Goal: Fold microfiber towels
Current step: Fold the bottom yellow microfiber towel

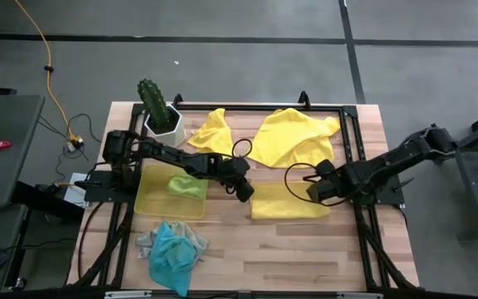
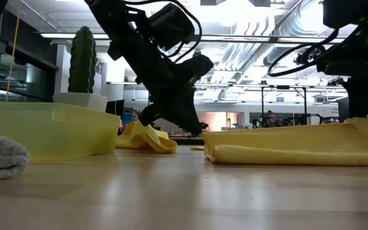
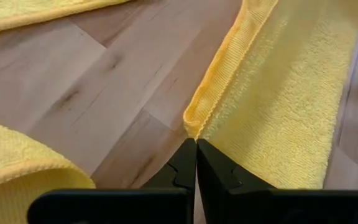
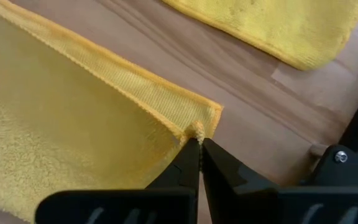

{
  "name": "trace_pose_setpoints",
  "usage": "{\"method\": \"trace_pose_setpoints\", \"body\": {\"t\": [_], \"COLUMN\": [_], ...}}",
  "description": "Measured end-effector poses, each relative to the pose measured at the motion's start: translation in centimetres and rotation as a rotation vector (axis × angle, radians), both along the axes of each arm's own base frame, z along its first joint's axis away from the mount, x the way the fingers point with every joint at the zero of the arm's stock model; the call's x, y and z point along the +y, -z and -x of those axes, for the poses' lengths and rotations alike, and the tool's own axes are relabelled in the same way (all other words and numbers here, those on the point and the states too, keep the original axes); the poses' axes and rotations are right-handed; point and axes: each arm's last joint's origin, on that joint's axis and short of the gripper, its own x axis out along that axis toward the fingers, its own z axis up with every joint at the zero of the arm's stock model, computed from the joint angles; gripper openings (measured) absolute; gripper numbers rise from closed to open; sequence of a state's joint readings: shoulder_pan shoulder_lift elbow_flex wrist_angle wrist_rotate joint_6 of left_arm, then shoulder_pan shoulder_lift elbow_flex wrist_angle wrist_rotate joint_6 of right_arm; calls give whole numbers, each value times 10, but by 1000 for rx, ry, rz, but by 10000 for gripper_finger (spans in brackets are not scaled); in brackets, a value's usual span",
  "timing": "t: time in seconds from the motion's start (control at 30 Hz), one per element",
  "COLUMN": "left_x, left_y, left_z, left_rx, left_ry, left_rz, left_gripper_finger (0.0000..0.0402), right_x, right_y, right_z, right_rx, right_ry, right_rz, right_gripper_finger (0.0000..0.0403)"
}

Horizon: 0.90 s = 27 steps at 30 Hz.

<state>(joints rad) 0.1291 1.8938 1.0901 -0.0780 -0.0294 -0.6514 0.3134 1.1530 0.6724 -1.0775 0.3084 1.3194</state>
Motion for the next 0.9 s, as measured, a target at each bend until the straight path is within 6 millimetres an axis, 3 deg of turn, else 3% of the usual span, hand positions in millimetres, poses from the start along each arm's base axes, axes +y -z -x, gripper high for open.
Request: {"method": "trace_pose_setpoints", "body": {"t": [0.4, 0.77, 0.9], "left_x": [1, 18, 26], "left_y": [0, 0, -8], "left_z": [0, 3, 6], "left_rx": [-2, -3, -28], "left_ry": [6, -18, 11], "left_rz": [13, 20, 40], "left_gripper_finger": [11, 72, 95], "right_x": [-2, -4, -5], "right_y": [0, 0, -4], "right_z": [-1, 6, 8], "right_rx": [5, 71, 55], "right_ry": [-4, -4, -32], "right_rz": [-1, 14, 10], "right_gripper_finger": [12, 175, 211]}}
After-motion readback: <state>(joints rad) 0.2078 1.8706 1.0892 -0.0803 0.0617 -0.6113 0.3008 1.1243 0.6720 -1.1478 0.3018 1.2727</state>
